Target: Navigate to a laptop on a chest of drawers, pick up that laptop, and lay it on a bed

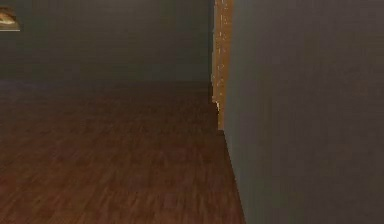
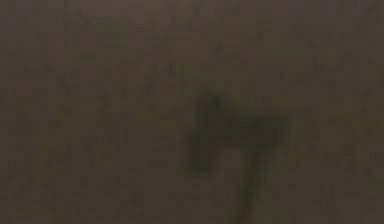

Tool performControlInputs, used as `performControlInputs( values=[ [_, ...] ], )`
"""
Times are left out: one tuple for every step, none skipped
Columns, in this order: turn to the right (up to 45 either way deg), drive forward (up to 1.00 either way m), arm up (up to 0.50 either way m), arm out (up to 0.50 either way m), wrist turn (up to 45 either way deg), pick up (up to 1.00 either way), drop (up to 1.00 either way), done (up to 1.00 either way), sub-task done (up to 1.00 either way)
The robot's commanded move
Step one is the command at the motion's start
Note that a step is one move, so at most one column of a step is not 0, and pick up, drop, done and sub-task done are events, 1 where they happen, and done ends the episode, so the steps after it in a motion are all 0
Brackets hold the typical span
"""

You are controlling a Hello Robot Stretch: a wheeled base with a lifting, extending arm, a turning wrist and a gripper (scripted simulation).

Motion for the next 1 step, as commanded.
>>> performControlInputs(
  values=[
    [0.0, 1.00, 0.00, 0.00, 0.0, 0.00, 0.00, 0.00, 0.00]
  ],
)
